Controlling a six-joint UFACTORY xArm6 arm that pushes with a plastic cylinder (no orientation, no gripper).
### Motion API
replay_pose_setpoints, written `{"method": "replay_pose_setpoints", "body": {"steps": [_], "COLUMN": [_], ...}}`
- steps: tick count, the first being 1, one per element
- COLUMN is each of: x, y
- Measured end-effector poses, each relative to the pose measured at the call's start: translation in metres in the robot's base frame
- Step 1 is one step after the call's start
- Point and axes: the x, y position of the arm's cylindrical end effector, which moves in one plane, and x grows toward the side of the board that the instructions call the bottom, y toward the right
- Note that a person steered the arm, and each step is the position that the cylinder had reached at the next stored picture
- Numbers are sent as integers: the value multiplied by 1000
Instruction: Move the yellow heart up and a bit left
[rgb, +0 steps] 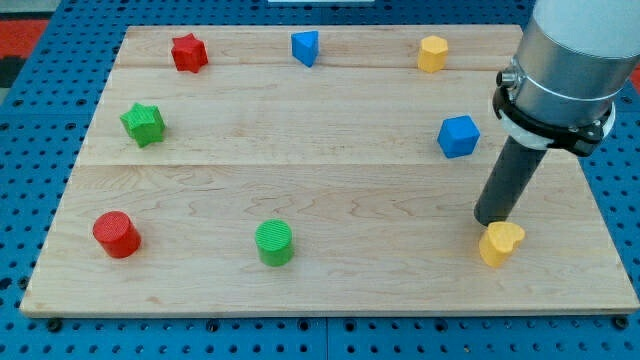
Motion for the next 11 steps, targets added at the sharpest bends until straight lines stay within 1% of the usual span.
{"method": "replay_pose_setpoints", "body": {"steps": [2, 3, 4, 5, 6, 7, 8, 9, 10, 11], "x": [0, -10, -44, -26, 19, 52, 55, 27, 0, 9], "y": [0, 0, 16, 101, 106, 106, 73, 37, 14, 60]}}
